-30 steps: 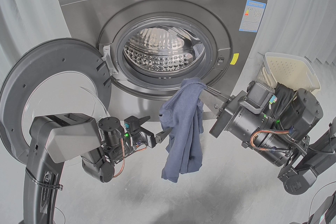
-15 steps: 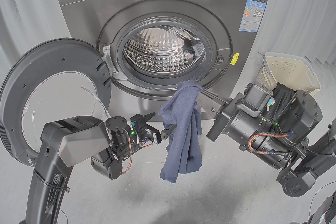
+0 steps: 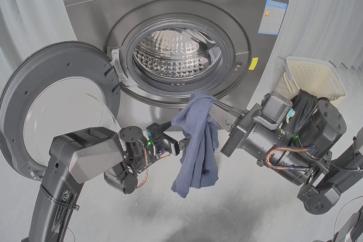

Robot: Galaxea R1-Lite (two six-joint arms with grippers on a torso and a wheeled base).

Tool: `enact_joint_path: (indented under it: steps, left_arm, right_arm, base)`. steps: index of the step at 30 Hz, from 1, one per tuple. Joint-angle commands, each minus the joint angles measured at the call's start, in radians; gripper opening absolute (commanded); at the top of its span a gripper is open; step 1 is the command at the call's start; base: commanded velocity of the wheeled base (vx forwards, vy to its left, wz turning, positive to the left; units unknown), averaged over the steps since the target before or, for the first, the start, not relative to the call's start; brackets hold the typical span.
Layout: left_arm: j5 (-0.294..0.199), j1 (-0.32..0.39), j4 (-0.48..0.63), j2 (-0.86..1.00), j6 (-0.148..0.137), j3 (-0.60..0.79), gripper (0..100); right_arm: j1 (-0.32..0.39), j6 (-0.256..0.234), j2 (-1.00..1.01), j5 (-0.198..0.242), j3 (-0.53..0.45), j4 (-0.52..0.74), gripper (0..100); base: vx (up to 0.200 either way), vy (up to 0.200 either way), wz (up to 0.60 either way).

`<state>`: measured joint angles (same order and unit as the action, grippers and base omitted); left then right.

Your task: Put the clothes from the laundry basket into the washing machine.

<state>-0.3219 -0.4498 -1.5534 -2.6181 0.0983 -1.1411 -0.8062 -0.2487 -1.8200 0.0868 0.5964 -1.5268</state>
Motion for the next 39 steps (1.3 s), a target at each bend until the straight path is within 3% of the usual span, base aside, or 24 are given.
enact_joint_path:
  steps: [1,17,25,39]
  left_arm:
    - [0.000,0.000,-0.002,-0.007,0.000,-0.003,0]
    - [0.011,0.043,-0.005,0.049,0.000,0.027,0]
    - [0.012,0.048,-0.005,0.144,-0.015,0.141,0]
    - [0.014,0.082,-0.007,0.415,-0.012,0.403,0]
  right_arm:
    - [-0.001,0.000,-0.004,0.001,-0.001,-0.001,0]
    - [0.018,0.000,-0.001,0.001,-0.006,-0.001,0]
    - [0.019,0.000,0.001,-0.001,-0.013,-0.001,0]
    - [0.061,-0.003,0.010,-0.015,-0.026,-0.010,0]
  base:
    - [0.000,0.000,0.00]
    - [0.000,0.000,0.00]
    - [0.000,0.000,0.00]
    - [0.000,0.000,0.00]
